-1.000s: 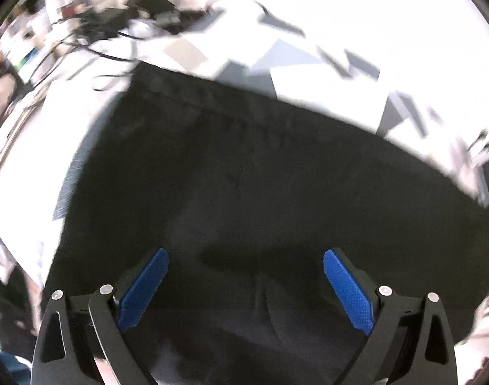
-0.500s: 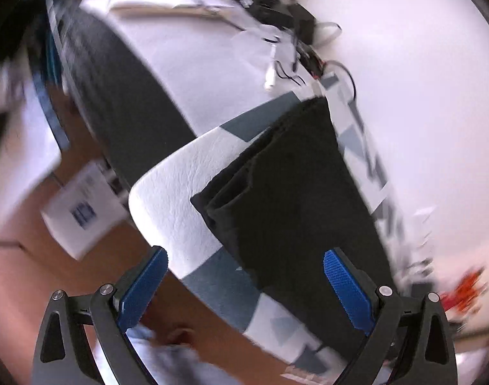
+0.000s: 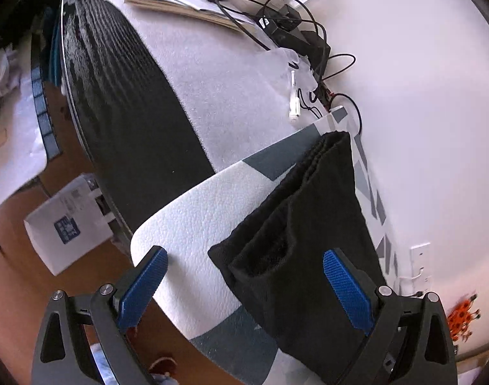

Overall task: Fold clothes
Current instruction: 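Grasp the trousers' leg edge with the left gripper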

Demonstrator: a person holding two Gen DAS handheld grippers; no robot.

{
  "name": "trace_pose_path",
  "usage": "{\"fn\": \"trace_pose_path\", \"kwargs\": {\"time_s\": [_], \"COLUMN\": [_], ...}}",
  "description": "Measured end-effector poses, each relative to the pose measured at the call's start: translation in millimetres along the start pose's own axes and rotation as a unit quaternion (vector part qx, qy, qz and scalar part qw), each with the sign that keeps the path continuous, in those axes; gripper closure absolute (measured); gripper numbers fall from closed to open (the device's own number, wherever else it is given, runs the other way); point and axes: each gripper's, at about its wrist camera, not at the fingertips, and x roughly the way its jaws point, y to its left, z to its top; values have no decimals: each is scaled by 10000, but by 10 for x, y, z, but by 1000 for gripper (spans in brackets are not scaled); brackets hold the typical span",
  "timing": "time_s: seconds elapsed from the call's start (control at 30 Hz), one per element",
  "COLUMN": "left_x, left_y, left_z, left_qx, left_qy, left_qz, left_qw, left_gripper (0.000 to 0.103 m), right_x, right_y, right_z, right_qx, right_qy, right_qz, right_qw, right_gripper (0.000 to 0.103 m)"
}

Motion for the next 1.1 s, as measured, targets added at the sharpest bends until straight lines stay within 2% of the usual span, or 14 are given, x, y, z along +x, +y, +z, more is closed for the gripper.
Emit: {"fn": "trace_pose_path", "kwargs": {"time_s": [0.13, 0.27, 0.4, 0.43, 0.5, 0.57, 0.7, 0.83, 0.9, 0.93, 0.97, 1.0, 1.03, 1.1], "left_x": [-69, -135, -63, -93, -159, -196, -236, 158, 283, 495, 658, 683, 698, 694], "left_y": [-20, -100, -20, -11, -64, -91, 67, -22, -89, -196, -294, -335, -364, -436], "left_z": [44, -40, -14, -16, -28, -43, -23, 159, 181, 311, 422, 449, 470, 510], "left_qx": [109, 466, 368, 398, 685, 874, 452, 208, 278, 319, 373, 434, 472, 507], "left_qy": [-66, -15, 15, 6, 19, 96, 236, 620, 658, 645, 632, 615, 622, 597], "left_qz": [-49, -105, -122, -172, -273, -346, -627, -1105, -980, -931, -867, -796, -732, -777], "left_qw": [9999, 9989, 9992, 9991, 9973, 9955, 9967, 9917, 9926, 9931, 9935, 9940, 9943, 9939], "left_gripper": [5, 5, 6, 7, 26, 31, 46, 48, 48, 48, 52, 88, 95, 96], "right_x": [48, 94, 125, 125, 122, 124, 105, 57, 54, 49, 45, 40, 24, -15], "right_y": [33, 79, 126, 135, 147, 137, 100, 50, 5, -17, -39, -61, -73, -81], "right_z": [33, 57, 68, 69, 69, 65, 52, 23, 9, 12, 15, 18, 33, 66], "right_qx": [-14, -13, -66, -86, -121, -88, 27, 74, 149, 213, 278, 342, 377, 345], "right_qy": [52, 85, 119, 118, 107, 105, 61, 11, 25, 22, 19, 15, -10, -76], "right_qz": [-20, 9, 37, 38, 32, 33, 37, 12, -15, -7, 1, 9, 24, 1], "right_qw": [10000, 10000, 9999, 9999, 9999, 9999, 10000, 10000, 9999, 9998, 9996, 9994, 9993, 9994], "right_gripper": [0, 0, 0, 0, 0, 0, 0, 0, 0, 0, 0, 0, 0, 0]}}
